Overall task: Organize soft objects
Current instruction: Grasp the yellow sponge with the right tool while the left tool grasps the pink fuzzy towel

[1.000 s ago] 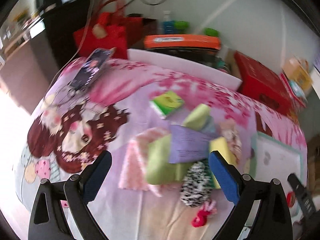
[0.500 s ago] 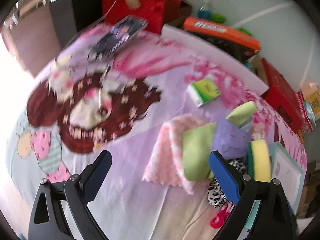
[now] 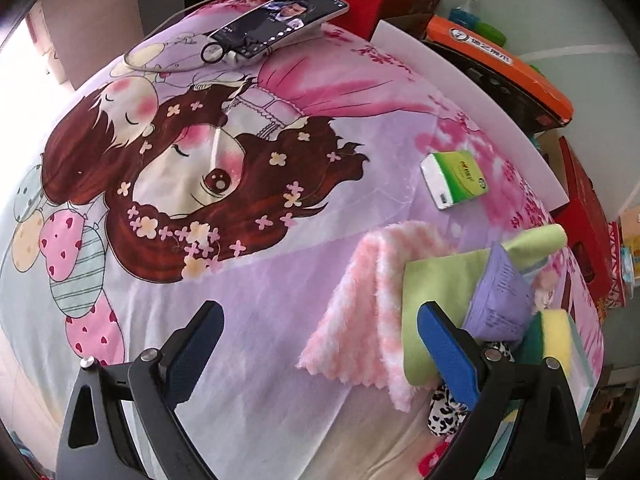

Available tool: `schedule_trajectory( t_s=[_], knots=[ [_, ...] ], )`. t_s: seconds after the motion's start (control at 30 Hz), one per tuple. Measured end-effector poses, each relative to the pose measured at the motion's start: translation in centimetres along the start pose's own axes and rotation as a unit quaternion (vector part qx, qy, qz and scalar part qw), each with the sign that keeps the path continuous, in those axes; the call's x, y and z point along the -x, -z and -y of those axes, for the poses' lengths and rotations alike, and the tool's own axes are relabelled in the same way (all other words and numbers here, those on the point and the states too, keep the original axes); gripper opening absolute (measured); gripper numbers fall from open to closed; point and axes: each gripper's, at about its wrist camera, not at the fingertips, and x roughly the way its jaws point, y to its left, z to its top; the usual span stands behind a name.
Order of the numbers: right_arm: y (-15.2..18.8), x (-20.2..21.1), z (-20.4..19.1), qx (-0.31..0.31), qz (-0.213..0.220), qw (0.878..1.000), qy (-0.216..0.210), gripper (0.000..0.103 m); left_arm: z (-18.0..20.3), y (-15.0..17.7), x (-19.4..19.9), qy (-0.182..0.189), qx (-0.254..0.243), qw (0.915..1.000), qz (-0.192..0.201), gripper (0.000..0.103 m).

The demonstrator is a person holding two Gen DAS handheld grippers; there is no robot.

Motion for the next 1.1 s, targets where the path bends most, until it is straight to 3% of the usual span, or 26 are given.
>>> schedule_trajectory(
  t_s=[0.2,0.47,0.7,0.87,1.1],
  knots=[
    [0.2,-1.3,-0.7,-0.003,-0.014,0.999,-0.039,0.103,-0.4,0.0,-0.7,0.002,0.019,0.9998,-0.007,0.097],
    [0.0,-3.2,0.4,-0.03,-0.027,0.998,-0.058,0.103,-0.6,0.2,-2.1,0.008,0.039,0.9989,-0.025,0.097],
    [-0.1,-3.3,0.0,-0.029,-0.018,0.997,-0.064,0.1,0.3,0.1,-2.7,0.011,0.029,0.9989,-0.035,0.089],
    [-0.2,-3.3,0.4,-0.04,-0.02,0.997,-0.066,0.094,0.9,-0.1,-3.1,0.007,0.023,0.9991,-0.035,0.072],
    [-0.2,-3.1,0.4,-0.039,-0.017,0.997,-0.059,0.094,0.5,0.1,-2.7,0.051,0.034,0.9974,-0.037,0.025]
  ],
)
